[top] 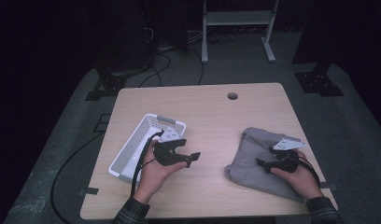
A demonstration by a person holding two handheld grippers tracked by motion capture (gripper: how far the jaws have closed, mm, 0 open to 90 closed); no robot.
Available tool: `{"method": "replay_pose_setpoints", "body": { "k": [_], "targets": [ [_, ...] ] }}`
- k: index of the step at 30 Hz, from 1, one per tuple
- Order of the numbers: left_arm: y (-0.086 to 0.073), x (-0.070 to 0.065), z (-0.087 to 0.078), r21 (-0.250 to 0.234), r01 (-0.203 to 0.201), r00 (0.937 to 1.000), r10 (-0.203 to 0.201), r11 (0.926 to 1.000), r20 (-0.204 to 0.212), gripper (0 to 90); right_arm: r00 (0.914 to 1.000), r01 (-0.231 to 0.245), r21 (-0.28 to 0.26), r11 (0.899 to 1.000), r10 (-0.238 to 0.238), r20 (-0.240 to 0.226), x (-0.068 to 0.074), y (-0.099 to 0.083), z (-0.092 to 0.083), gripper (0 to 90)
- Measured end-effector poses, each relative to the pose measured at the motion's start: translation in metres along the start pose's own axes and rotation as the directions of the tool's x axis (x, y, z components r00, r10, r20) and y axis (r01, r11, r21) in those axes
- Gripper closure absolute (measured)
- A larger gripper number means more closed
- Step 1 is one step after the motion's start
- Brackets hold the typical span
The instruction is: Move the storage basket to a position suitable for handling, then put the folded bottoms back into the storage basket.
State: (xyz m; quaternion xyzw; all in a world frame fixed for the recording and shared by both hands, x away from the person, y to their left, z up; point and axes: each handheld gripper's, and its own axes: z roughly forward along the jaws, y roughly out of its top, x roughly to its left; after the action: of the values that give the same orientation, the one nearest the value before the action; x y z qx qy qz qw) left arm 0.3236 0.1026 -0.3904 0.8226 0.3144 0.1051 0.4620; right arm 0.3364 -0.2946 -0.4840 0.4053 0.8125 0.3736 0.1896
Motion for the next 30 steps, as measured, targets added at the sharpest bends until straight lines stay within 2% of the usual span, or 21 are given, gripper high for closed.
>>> {"method": "replay_pose_setpoints", "body": {
  "k": [7, 12, 14, 17, 20, 24, 28, 30],
  "targets": [
    [-0.004, -0.019, 0.021, 0.030, -0.037, 0.9991, 0.037, 0.9989, 0.019, 20.5, 1.0000, 0.002, -0.001, 1.000, -0.002, -0.001, 0.000, 0.000, 0.000, 22.8],
    [-0.013, -0.029, 0.038, 0.042, -0.065, 0.9972, 0.063, 0.9970, 0.040, 19.0, 1.0000, 0.004, 0.001, 1.000, -0.004, -0.003, 0.001, 0.001, 0.002, 22.8],
    [-0.017, -0.033, 0.046, 0.059, -0.085, 0.9957, 0.083, 0.9946, 0.043, 18.8, 0.9999, 0.009, 0.000, 1.000, -0.009, -0.005, 0.001, 0.003, 0.003, 22.7],
    [-0.024, -0.038, 0.057, 0.075, -0.096, 0.9940, 0.091, 0.9926, 0.061, 17.6, 0.9999, 0.014, -0.001, 1.000, -0.014, -0.010, 0.002, 0.005, 0.006, 22.8],
    [-0.030, -0.040, 0.065, 0.091, -0.118, 0.9910, 0.112, 0.9888, 0.073, 16.5, 0.9998, 0.017, 0.000, 1.000, -0.017, -0.012, 0.005, 0.008, 0.009, 22.8],
    [-0.035, -0.039, 0.070, 0.077, -0.127, 0.9894, 0.121, 0.9889, 0.080, 15.5, 0.9993, 0.028, 0.001, 1.000, -0.028, -0.025, 0.010, 0.015, 0.017, 22.7],
    [-0.039, -0.038, 0.071, 0.073, -0.157, 0.9833, 0.149, 0.9849, 0.105, 12.4, 0.9984, 0.042, 0.000, 0.999, -0.042, -0.038, 0.017, 0.022, 0.025, 22.8],
    [-0.040, -0.039, 0.072, 0.067, -0.156, 0.9826, 0.147, 0.9855, 0.113, 11.9, 0.9978, 0.048, 0.000, 0.999, -0.048, -0.045, 0.021, 0.025, 0.028, 22.8]
  ]
}}
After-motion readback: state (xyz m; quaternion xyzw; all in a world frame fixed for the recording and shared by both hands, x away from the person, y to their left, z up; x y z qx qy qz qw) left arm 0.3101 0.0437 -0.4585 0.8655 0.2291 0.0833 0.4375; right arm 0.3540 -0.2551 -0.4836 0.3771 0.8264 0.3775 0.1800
